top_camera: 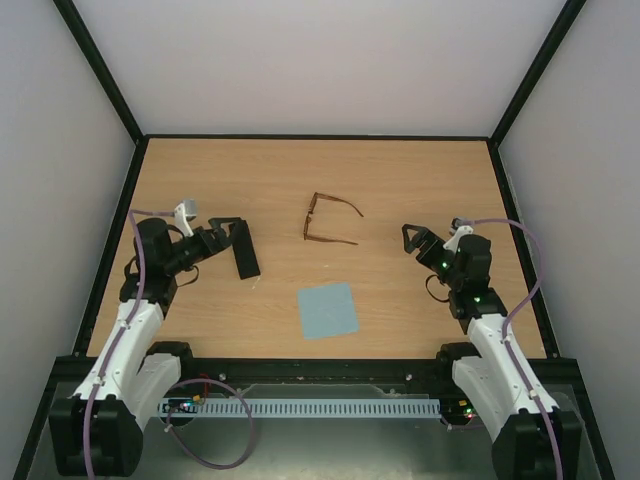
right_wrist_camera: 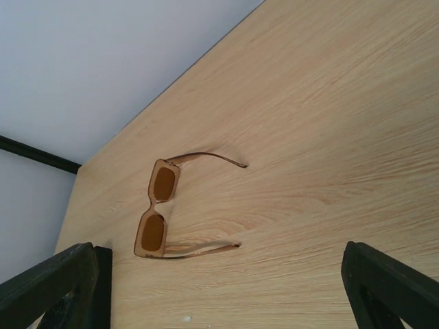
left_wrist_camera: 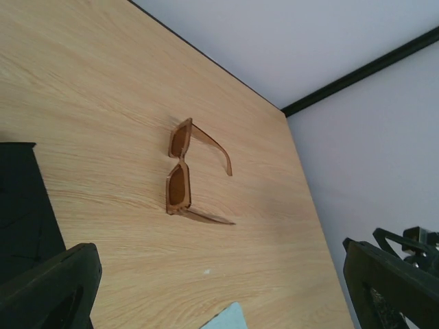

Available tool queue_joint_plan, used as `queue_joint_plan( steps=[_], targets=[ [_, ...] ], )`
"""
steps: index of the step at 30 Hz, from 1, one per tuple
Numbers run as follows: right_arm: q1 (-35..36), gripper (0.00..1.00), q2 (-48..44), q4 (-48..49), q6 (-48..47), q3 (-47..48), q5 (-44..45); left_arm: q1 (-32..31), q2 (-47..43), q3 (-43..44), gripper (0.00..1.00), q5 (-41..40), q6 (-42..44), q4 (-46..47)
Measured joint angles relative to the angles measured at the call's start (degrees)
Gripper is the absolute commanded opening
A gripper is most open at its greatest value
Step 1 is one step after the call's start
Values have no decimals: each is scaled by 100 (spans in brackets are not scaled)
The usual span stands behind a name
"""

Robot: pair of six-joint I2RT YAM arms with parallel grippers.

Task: Organize the sunglasses
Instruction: Pick up the sunglasses case from the center of the board.

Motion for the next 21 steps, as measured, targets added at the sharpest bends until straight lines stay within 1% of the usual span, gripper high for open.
queue_joint_plan(
  steps=[7, 18, 21],
  targets=[
    [0, 99, 278, 11, -2, 59, -153, 0, -109, 249, 100, -433, 35, -535],
    [9, 99, 835, -72, -26, 404, -334, 0, -208, 435, 100, -334, 149, -1005],
    [140, 99, 955, -140, -24, 474, -378, -2, -168, 535, 99, -334, 184, -1113]
  ],
)
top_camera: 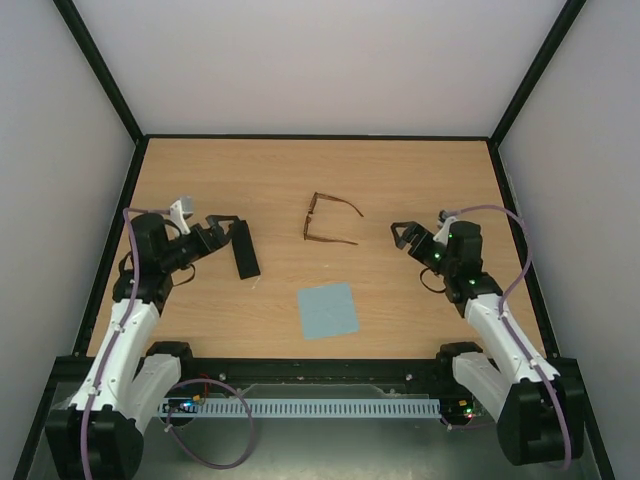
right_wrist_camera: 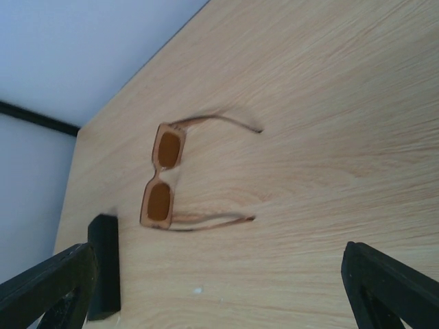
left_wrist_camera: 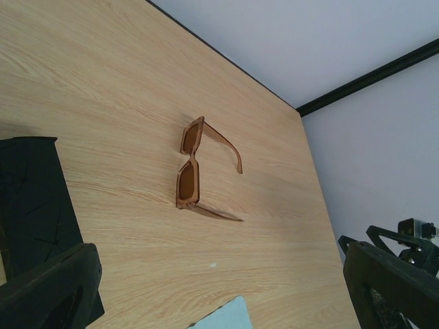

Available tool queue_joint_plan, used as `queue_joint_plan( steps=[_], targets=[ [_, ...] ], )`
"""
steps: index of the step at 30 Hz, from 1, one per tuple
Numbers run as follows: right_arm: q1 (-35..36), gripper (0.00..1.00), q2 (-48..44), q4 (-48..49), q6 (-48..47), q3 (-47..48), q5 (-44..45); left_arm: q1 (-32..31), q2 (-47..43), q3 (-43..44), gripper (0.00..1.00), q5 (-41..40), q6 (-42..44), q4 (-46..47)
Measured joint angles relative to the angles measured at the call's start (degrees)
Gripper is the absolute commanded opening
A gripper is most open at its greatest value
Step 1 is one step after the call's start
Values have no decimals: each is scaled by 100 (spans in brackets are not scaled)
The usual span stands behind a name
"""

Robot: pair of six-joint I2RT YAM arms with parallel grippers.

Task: Organize the sunglasses
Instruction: Pick up the sunglasses case from the center of the board.

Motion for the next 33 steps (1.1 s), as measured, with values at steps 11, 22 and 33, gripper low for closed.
queue_joint_plan(
  steps=[11, 22, 33],
  targets=[
    [2544, 97, 1440, -509, -59, 1408, 907, -240, 177, 199, 100, -634, 90, -721],
    [4599, 98, 4588, -1346, -437, 4481, 2330, -240, -636, 927, 100, -1471, -295, -1515],
    [5429, 99, 7348, -2594, -892, 7495, 3281, -223, -949, 1351, 100, -1910, -450, -2037]
  ],
)
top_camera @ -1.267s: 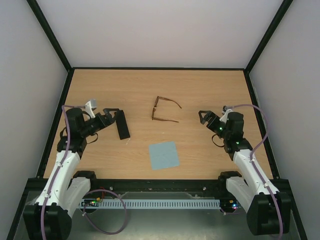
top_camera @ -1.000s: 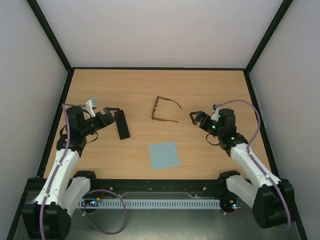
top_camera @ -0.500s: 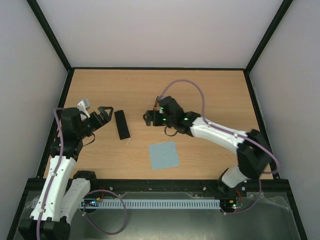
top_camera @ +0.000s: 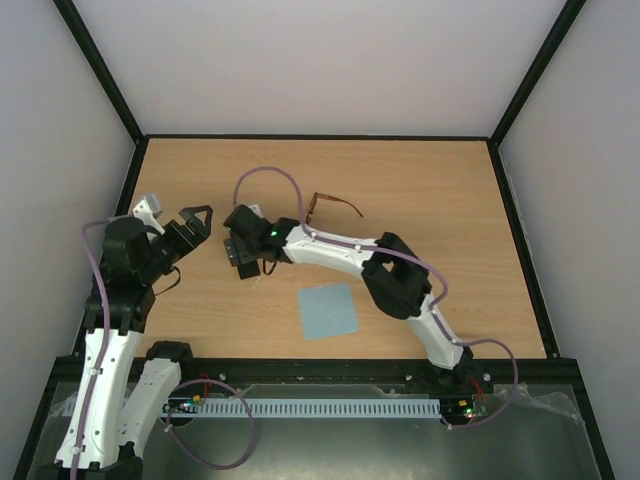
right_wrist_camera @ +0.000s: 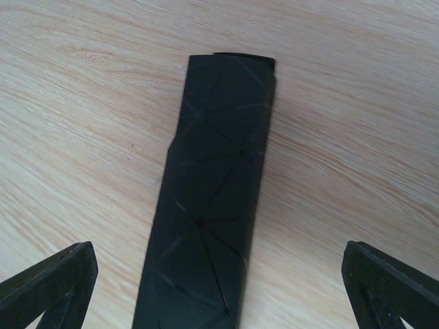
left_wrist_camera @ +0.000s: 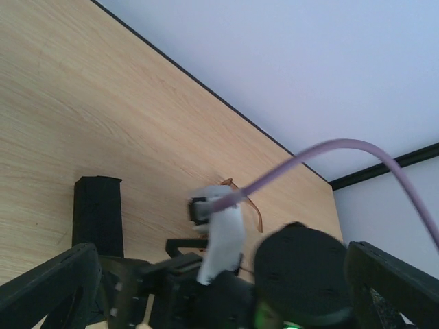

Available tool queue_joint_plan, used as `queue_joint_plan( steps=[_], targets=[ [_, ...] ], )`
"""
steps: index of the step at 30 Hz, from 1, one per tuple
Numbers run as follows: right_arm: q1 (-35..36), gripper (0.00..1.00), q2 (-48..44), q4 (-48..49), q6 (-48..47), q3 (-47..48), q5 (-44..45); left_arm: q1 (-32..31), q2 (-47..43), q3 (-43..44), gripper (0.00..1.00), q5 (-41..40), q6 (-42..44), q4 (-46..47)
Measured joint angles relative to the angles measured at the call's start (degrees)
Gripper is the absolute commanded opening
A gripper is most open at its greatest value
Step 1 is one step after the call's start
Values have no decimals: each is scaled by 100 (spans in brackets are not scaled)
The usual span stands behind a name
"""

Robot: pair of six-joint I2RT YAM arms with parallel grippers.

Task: Organize the sunglasses
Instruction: Pick up the sunglasses case from the center of the board.

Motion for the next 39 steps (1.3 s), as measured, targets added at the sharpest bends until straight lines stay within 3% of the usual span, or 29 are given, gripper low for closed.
queue_joint_plan(
  steps=[10, 15, 19, 24, 31, 39],
  targets=[
    [179, 89, 1377, -752, -291, 1530, 426, 20, 50, 109, 100, -79, 28, -216],
    [179, 79, 1545, -887, -372, 1650, 529, 22, 76, 109, 100, -116, 48, -260],
    [179, 64, 1574, -920, -407, 1655, 570, 24, 87, 109, 99, -131, 50, -264],
    [179, 56, 1585, -942, -426, 1600, 579, 26, 98, 109, 100, -146, 63, -275],
    [179, 54, 765, -605, -437, 319, 557, 26, 308, 109, 100, -61, 170, -297],
    [168, 54, -1189, 22, -378, -1617, 162, 26, 476, -258, 99, 560, 251, 26]
  ],
)
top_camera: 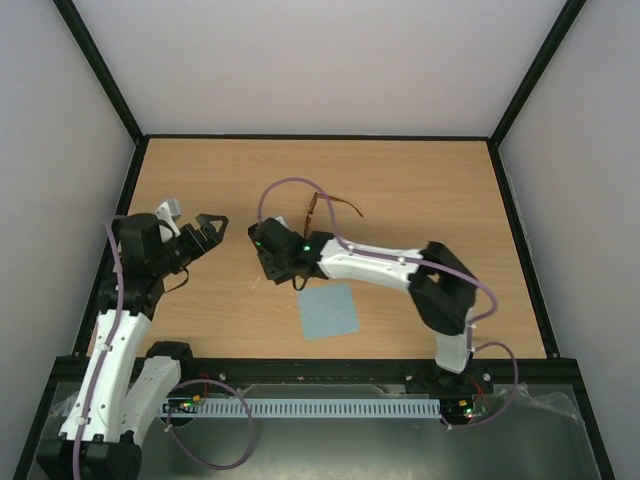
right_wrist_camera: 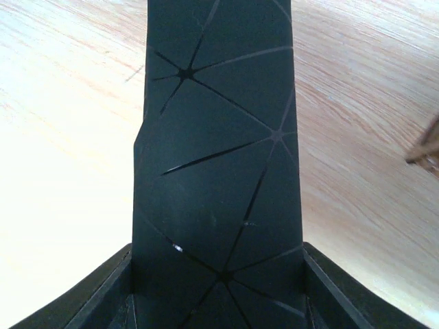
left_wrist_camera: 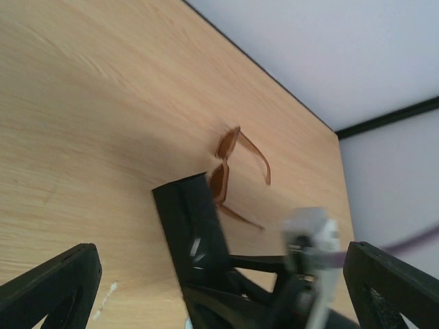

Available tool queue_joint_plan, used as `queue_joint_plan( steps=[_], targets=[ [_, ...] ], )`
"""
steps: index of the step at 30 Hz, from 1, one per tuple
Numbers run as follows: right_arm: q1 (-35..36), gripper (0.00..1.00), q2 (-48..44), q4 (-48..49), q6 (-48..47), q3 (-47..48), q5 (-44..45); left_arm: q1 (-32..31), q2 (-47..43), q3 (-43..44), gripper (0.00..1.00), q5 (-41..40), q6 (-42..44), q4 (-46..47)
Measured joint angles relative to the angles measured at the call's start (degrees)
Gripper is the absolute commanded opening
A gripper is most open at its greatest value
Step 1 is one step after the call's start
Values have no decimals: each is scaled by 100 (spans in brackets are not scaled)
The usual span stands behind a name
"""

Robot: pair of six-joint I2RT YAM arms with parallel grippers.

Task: Organize the sunglasses
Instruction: Pick up the sunglasses case from the center of the board, then open the sunglasses case.

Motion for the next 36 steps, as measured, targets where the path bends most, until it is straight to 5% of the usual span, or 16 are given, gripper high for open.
queue_joint_plan(
  steps=[13, 26, 36],
  targets=[
    [-721, 54, -2905, 1305, 590, -2723, -1482, -437, -831, -2009, 99, 1561, -1311, 2170],
    [-828, 54, -3676, 3224, 1969, -4000, -3176, -2022, -1213, -3344, 99, 1228, -2942, 4538],
    [-1073, 54, -3926, 5392, 3469, -4874, -4529, -2243, -1432, -3447, 99, 1132, -3303, 5711]
  ],
)
